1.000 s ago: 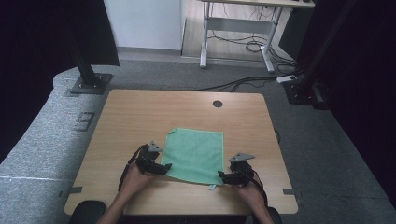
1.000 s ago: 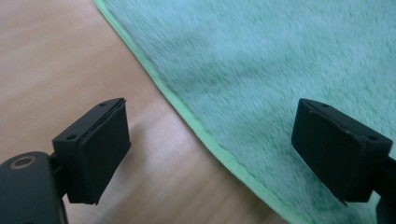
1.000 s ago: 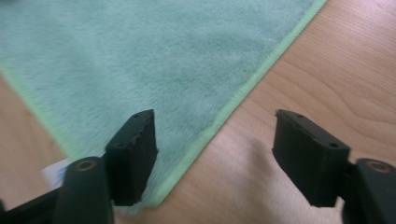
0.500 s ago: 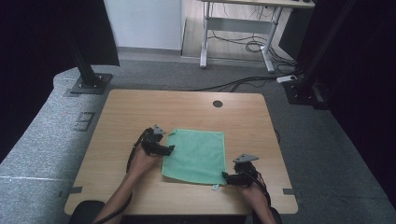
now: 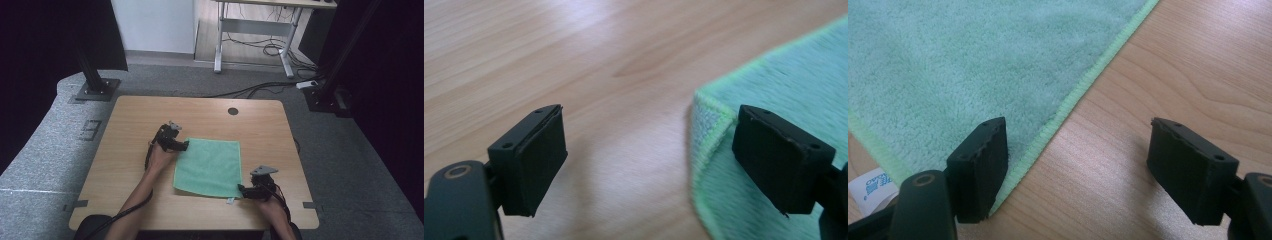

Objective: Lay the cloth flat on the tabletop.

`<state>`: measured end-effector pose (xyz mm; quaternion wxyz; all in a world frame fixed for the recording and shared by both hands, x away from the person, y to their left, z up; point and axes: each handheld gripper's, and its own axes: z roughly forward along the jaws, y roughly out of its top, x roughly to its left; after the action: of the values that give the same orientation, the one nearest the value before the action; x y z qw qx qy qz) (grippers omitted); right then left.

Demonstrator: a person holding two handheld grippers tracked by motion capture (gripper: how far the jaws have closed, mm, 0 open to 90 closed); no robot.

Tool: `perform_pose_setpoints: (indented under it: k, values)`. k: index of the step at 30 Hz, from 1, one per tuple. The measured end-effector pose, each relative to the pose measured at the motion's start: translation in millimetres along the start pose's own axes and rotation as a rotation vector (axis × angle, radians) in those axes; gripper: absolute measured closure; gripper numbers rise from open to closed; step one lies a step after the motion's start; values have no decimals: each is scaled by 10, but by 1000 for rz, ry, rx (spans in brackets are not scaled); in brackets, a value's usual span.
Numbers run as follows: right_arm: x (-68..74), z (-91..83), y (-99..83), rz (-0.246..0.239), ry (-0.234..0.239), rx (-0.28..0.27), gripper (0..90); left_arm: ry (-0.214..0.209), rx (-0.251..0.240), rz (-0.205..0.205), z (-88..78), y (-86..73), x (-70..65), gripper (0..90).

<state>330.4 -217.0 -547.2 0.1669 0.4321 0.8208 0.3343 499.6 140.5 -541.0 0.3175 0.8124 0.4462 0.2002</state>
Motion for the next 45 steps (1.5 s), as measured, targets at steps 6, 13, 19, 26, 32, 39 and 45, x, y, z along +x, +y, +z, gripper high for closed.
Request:
perform_pose_setpoints:
  k: [6,13,19,26,32,39,45]
  values:
    - [-2,0,-3,-2,0,-3,240,22,-14,-64,25,1,156,140]
    - [-4,0,-8,-2,1,-7,239,51,3,-86,93,21,213,133]
    - [-4,1,-11,-2,2,-9,238,39,10,-109,123,21,247,127]
    - [-4,1,-12,-2,1,-10,237,42,18,-102,92,32,228,133]
    - [-6,3,-14,0,-1,-12,227,-18,-24,-30,-187,-3,-7,124]
    - [-15,11,-11,3,-4,-9,199,-88,-19,27,-540,-417,-278,106]
    - [-32,49,28,2,-8,-4,183,-31,27,57,-583,-625,-365,107]
